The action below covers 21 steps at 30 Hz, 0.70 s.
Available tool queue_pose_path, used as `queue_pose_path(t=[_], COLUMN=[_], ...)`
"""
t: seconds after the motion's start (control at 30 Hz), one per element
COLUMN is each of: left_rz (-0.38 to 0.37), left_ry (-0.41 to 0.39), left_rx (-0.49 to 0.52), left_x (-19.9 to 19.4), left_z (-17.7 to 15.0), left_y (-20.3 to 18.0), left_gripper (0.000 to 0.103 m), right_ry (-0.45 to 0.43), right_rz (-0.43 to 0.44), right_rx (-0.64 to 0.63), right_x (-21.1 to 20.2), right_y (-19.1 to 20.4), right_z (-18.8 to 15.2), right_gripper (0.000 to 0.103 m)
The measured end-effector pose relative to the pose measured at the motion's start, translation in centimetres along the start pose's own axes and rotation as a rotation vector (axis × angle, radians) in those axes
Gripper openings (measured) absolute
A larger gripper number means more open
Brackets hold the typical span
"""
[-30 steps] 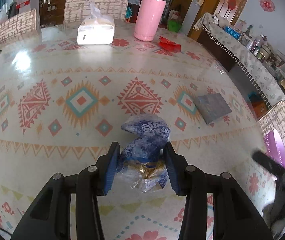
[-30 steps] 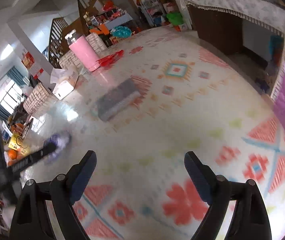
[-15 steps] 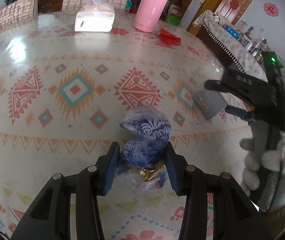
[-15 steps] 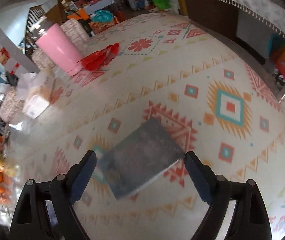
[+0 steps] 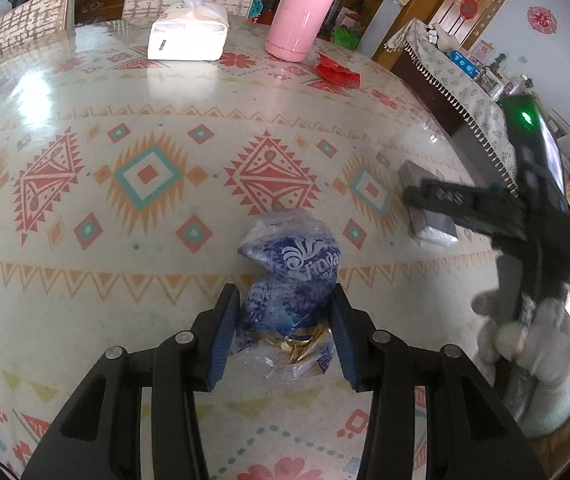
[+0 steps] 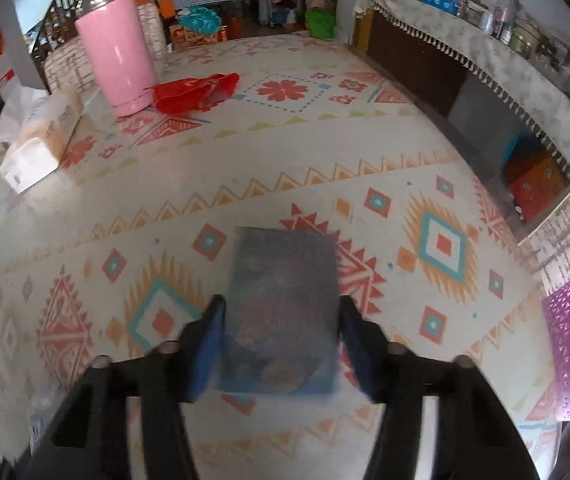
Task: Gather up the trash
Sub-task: 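Lift the gray box with the right tool while the left tool holds the plastic bag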
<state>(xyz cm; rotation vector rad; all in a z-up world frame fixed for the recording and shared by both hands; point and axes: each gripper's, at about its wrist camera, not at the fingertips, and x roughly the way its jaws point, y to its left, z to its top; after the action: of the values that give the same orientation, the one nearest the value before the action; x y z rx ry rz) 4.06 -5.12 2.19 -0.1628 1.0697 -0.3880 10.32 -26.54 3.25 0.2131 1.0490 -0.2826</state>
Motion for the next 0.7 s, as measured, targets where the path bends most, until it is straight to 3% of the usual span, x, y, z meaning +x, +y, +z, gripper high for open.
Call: queue_pose_path(t=[0.33, 0.5, 0.7], left_rz=[-0.005, 0.002, 0.036], left_ry=[0.008, 0.004, -0.011], left_rx=[0.01, 0.018, 0.056], left_x=[0.3, 0.3, 0.4], left_z=[-0.1, -0.1, -0.3], left_y=[-0.1, -0.2, -0.8], left_gripper=[0.044, 0.044, 0.044], right_ry=[-0.017, -0.081, -0.121], right_rz=[0.094, 0.063, 0.054], right_rx=[-0.057, -0.113, -0.109], right_x=[-4.5, -6.2, -6.4], right_y=[-3.7, -4.0, -3.9], right_z=[-8.2, -12.1, -13.0], right_gripper=[0.059, 0.059, 0.061])
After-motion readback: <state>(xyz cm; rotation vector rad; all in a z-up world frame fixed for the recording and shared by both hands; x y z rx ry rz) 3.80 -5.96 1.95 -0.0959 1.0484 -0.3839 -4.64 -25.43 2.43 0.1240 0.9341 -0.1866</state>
